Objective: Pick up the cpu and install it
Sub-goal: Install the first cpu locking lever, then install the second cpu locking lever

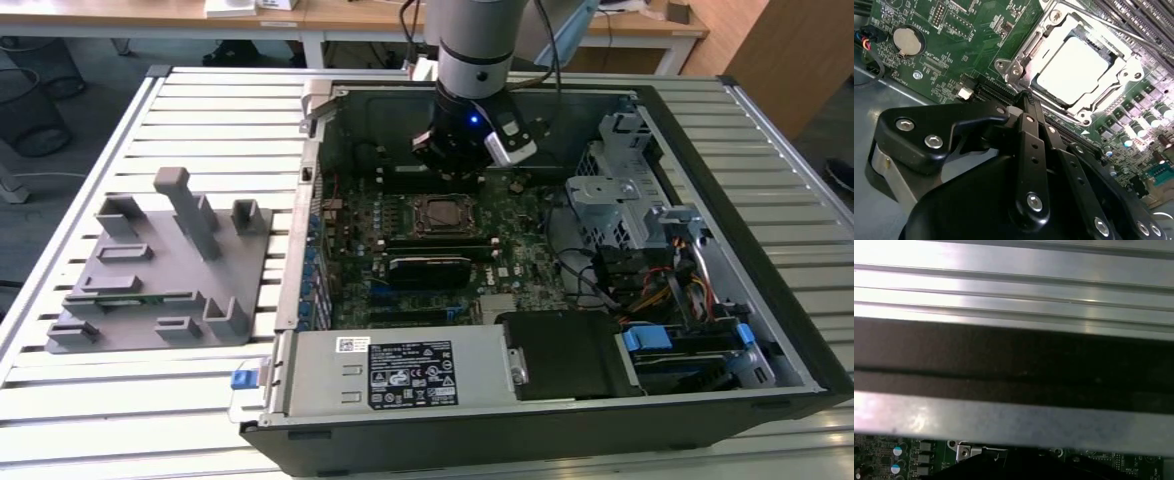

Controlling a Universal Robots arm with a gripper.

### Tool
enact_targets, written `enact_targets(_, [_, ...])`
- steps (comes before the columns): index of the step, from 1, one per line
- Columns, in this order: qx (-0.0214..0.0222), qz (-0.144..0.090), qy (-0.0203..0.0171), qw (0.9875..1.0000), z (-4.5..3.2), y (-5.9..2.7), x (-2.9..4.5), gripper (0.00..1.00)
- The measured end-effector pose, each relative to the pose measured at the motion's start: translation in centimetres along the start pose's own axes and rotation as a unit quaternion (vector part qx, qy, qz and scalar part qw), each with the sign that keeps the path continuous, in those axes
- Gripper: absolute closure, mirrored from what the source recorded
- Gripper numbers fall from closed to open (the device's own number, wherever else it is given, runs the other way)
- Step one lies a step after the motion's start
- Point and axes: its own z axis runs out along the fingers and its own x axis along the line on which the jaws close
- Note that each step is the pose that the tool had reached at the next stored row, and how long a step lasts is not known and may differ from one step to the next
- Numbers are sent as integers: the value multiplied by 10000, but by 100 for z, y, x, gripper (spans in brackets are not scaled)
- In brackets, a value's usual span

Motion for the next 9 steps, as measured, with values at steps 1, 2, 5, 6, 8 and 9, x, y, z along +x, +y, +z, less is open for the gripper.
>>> enact_targets(1, [-1, 0, 0, 10000, -1, -10, 1, 89])
enact_targets(2, [-2, 0, 0, 10000, -2, -20, 1, 89])
enact_targets(5, [-3, 0, 0, 10000, -2, -38, 2, 89])
enact_targets(6, [-3, 0, 0, 10000, -3, -42, 2, 89])
enact_targets(8, [-3, 0, 0, 10000, -3, -50, 3, 89])
enact_targets(9, [-3, 0, 0, 10000, -4, -56, 3, 89])
